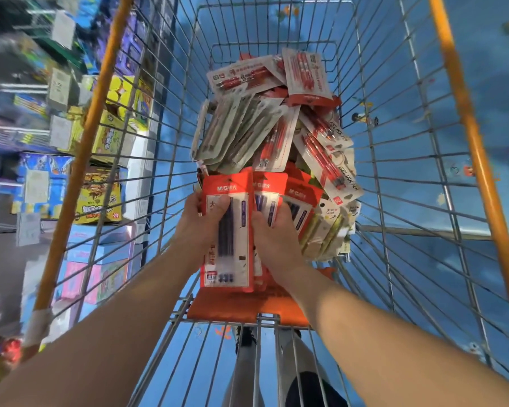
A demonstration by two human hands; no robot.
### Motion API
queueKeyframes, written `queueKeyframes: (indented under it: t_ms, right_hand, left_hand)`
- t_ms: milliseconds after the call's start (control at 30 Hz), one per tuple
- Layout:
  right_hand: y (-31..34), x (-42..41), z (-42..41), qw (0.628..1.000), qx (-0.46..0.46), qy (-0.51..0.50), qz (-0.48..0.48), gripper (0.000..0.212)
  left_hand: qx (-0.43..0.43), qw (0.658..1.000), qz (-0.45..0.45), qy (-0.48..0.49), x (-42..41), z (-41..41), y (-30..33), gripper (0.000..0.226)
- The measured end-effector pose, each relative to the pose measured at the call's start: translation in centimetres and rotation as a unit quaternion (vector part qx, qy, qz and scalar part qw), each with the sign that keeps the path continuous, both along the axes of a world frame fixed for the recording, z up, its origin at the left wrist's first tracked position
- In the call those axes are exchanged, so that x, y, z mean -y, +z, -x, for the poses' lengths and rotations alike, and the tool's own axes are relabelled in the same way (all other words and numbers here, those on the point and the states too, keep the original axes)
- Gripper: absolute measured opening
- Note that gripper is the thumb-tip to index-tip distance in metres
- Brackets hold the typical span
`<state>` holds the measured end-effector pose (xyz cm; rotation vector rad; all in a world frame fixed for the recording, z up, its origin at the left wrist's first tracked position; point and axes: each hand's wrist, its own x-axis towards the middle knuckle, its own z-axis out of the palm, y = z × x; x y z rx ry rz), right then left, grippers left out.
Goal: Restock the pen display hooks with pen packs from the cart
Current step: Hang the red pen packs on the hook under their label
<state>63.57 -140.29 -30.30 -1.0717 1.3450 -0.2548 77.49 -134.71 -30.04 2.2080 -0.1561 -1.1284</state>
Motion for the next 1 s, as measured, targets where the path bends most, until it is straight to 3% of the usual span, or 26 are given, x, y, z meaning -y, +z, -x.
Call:
queueKeyframes:
  t_ms: [67,167,233,333,500,600,667,767,867,1000]
  right_hand:
    - [0.5,0.1,-0.4,0.999,0.020,-0.007,-0.033,0.020]
    - [1.2,0.1,-0.7,0.995,0.072,-0.002,-0.069,0.011]
    - [1.3,0.4,-0.6,0.995,0.077,0.021,-0.056,0.020]
    - [1.1,0.2,-0.5,0.996,0.056,0.061,-0.044,0.042]
    - [1.0,0.4,-0.6,0.997,0.038,-0.007,-0.059,0.050]
    - [0.1,0.9,0.1,0.985,-0.148,-0.089,0.017,0.078]
    - [-0.5,0.9,0.8,0.965,-0.254,-0.067,-0.009,0.102]
    - [-1.3,1.0,0.9,0.959,-0.279,-0.036,-0.043,0.124]
    - [-2.4,1.5,0.5,0.951,-0.298,-0.042,-0.065,0.126]
    - [-3.0,1.0,0.8,0.946,-0.313,-0.071,-0.045,0.128]
  left_hand:
    - [-0.085,0.994,0.034,0.057,0.0,0.3,0.5,0.083]
    - [-0.269,0.955,0.070,0.102,0.0,0.2,1.5,0.079]
    - [-0.343,0.932,0.079,0.091,-0.7,0.0,1.8,0.074]
    - [-0.382,0.918,0.083,0.065,-1.8,0.1,1.4,0.076]
    - [-0.354,0.929,0.098,0.050,-1.8,1.1,1.5,0.053]
    - [-0.297,0.944,0.105,0.094,-1.3,1.0,1.6,0.056]
    - [-0.262,0.951,0.115,0.116,-1.2,0.8,1.5,0.064]
    - [-0.231,0.952,0.139,0.144,-1.3,0.3,1.7,0.070]
    - [-0.217,0.953,0.146,0.150,-1.6,-0.1,2.4,0.070]
    - [-0.205,0.957,0.155,0.137,-1.9,-0.5,3.6,0.040]
